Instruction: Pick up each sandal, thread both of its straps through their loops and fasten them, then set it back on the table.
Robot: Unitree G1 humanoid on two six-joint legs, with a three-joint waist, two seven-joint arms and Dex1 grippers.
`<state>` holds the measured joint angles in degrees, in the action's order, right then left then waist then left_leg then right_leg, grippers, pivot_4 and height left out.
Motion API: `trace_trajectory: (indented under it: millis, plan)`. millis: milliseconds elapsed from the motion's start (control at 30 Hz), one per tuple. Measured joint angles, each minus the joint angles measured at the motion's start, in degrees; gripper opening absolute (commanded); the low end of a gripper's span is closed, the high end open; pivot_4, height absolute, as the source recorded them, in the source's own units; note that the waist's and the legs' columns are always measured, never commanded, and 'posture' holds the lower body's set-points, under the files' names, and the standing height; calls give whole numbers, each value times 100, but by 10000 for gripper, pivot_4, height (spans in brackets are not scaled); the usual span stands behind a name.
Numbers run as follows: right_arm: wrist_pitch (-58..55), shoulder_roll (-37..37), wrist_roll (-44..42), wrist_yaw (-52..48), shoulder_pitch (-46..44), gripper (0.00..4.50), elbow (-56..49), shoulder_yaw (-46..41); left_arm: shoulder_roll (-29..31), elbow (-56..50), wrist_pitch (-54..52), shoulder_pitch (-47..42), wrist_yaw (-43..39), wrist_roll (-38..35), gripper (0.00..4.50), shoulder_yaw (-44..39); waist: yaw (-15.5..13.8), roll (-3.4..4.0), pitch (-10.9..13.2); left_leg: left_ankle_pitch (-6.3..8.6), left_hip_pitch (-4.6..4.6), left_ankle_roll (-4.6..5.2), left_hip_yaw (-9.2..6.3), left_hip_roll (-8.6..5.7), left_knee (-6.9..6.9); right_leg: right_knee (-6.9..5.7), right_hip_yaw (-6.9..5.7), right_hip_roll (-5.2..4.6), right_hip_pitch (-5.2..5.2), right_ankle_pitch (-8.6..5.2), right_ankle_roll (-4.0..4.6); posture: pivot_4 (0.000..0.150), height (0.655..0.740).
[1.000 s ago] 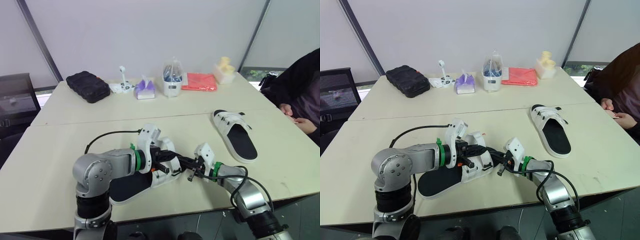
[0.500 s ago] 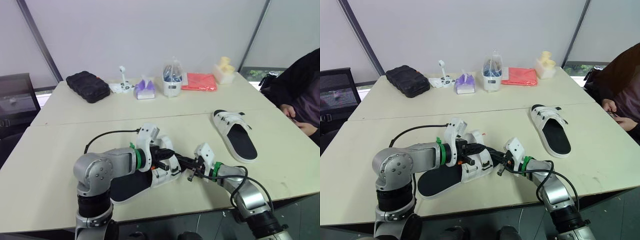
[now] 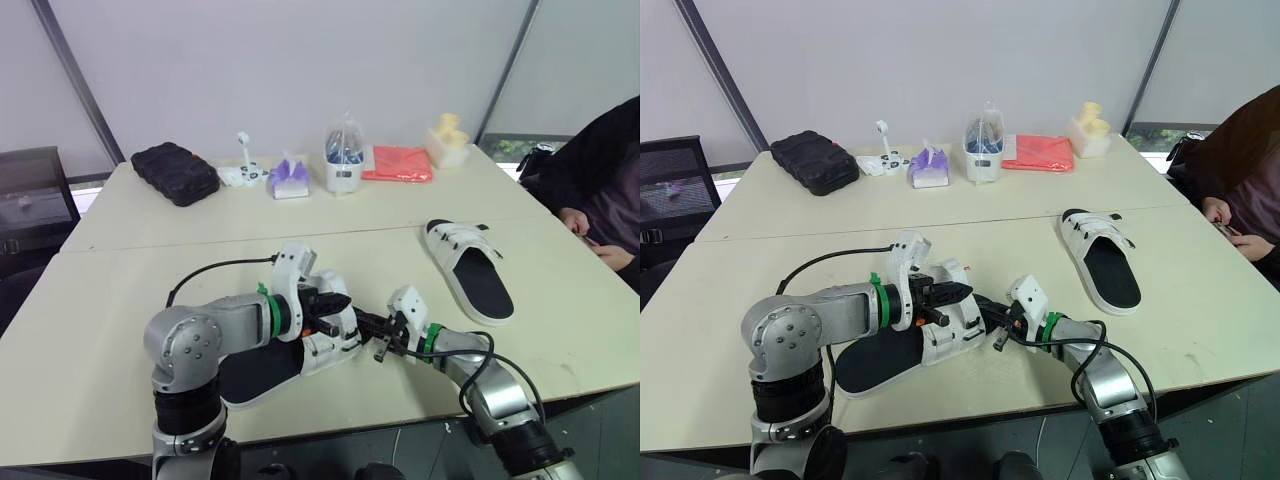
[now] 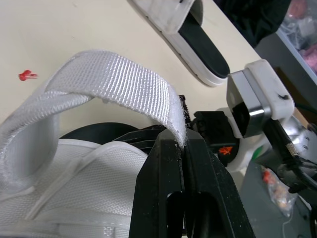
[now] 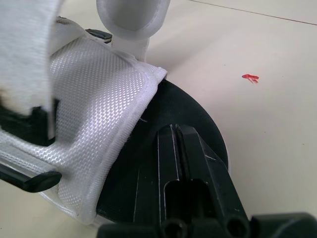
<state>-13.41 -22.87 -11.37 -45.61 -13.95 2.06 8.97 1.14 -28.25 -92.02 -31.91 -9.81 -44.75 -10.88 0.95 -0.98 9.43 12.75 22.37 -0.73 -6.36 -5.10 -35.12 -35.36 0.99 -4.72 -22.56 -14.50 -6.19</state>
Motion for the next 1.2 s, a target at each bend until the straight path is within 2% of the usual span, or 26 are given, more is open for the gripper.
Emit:
trace_trajectory:
  millis: [267,633,967,1200]
  plan:
    - [8,1,2,7,11,0,-5,0,59,9,0,61,204,-353,305,60,-2,0,0,0,0,0,0,0,0,0,0,0,0,-1,2,1500,7400]
    - [9,12,3,17,17,0,-9,0,112,16,0,69,449,-476,305,68,-2,0,0,0,0,-1,0,0,0,0,0,0,0,-2,5,1500,7400]
    - [11,31,7,17,8,0,2,0,412,55,8,147,523,-716,305,322,-2,1,-1,0,0,-1,0,1,0,0,1,1,-1,-2,7,1500,7400]
    - [11,35,8,25,12,0,0,-1,439,71,10,82,541,-570,305,456,-4,1,-1,1,0,-2,0,1,0,0,1,1,0,-6,14,1500,7400]
